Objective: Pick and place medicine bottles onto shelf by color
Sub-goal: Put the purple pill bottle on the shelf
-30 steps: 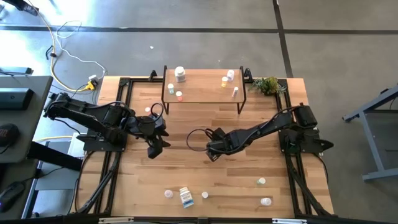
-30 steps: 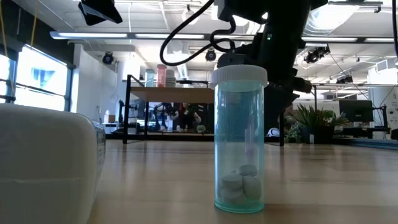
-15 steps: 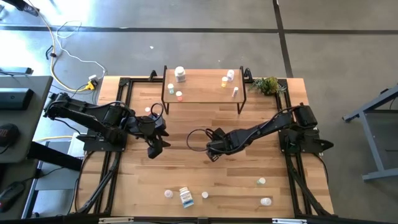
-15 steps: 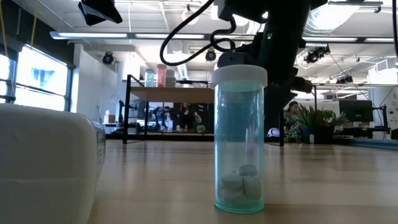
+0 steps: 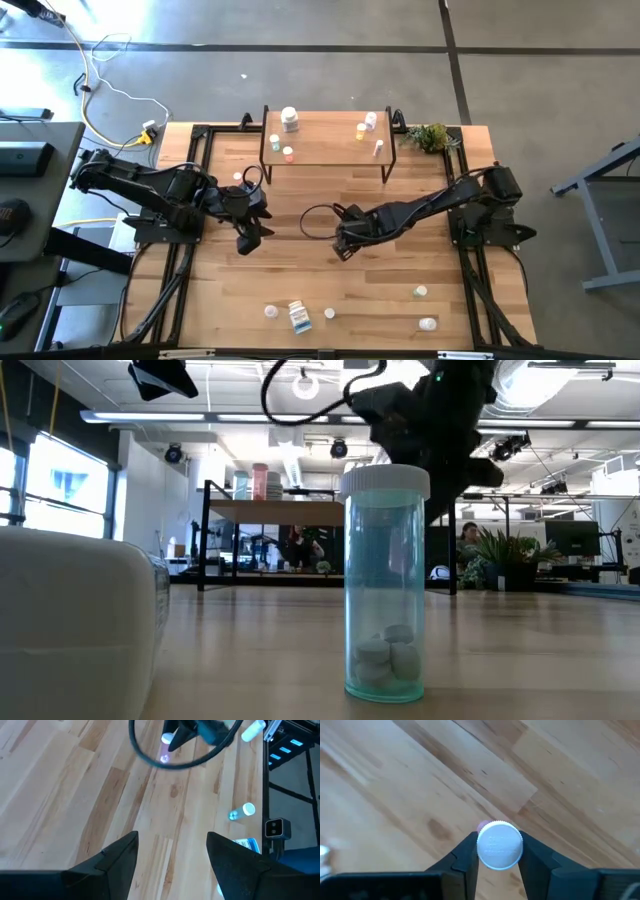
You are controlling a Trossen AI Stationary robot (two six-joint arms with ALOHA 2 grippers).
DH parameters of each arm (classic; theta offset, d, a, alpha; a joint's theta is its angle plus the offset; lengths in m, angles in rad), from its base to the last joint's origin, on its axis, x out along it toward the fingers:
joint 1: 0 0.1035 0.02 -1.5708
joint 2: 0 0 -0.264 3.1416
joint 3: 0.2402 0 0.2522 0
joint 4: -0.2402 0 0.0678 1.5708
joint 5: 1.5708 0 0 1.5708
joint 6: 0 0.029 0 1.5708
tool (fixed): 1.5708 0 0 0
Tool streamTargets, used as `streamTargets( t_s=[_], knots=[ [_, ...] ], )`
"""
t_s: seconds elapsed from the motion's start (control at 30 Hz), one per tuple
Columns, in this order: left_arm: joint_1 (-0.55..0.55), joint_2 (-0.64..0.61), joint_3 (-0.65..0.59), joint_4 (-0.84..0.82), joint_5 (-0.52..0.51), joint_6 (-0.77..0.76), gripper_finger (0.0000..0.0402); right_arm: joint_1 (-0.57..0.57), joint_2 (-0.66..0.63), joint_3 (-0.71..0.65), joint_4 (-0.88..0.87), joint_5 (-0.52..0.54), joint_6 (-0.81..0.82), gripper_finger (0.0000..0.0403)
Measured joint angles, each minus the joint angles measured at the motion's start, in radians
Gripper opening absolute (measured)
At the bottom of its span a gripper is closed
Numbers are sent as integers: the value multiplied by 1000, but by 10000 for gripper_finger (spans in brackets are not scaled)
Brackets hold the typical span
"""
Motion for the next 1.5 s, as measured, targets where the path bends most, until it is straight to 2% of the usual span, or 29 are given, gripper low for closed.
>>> streamTargets(
  t_s=[0.37, 0.9, 1.23, 1.5],
  knots=[
    [83, 7, 0, 0, 0, 6, 227, -43, -155, 0, 69, 27, -125, 103],
    [217, 16, 0, 18, 0, 10, 227, -264, -331, 0, 208, 7, -509, 103],
    [285, 16, 0, 23, 1, 0, 227, -431, -388, 5, 262, -69, -733, 103],
    [313, 16, 0, 23, 2, -8, 227, -538, -376, 140, 159, -110, -967, 103]
  ],
)
